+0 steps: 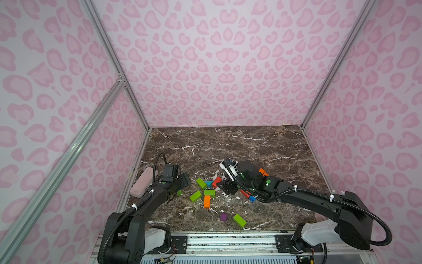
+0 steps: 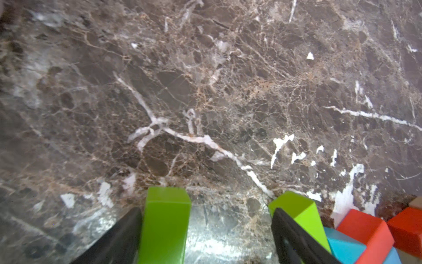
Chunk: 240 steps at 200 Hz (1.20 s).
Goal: Assemble a heart with building blocks
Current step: Assemble the building block at the center of the board.
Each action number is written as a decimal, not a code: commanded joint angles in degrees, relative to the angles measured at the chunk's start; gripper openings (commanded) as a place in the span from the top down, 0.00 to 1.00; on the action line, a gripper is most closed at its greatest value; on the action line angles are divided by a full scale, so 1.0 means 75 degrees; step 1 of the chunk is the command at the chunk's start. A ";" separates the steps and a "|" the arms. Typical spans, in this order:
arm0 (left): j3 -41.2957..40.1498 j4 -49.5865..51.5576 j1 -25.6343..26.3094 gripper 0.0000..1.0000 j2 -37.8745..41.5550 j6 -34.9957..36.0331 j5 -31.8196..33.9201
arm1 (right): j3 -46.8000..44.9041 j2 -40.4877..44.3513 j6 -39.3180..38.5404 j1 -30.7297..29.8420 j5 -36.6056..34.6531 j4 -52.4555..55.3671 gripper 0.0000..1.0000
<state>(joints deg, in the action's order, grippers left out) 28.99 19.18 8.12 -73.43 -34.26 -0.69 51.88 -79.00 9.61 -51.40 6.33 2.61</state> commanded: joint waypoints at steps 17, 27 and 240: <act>0.0118 -0.0667 0.0125 0.09 -0.0239 0.0233 -0.0256 | -0.0141 0.0316 0.0089 0.0162 0.0012 -0.0038 0.27; 0.0118 -0.0703 0.0187 0.09 -0.0284 0.0215 -0.0277 | -0.0165 0.0379 0.0090 0.0222 0.0023 -0.0002 0.27; 0.0777 0.0864 0.0909 0.18 -0.0557 0.0794 0.0379 | -0.0542 0.0642 0.0033 0.0468 -0.0024 0.0182 0.27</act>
<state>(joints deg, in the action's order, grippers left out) 34.06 25.91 14.48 -77.12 -28.91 1.52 47.88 -74.67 10.20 -47.92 6.37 4.16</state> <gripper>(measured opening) 0.817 0.732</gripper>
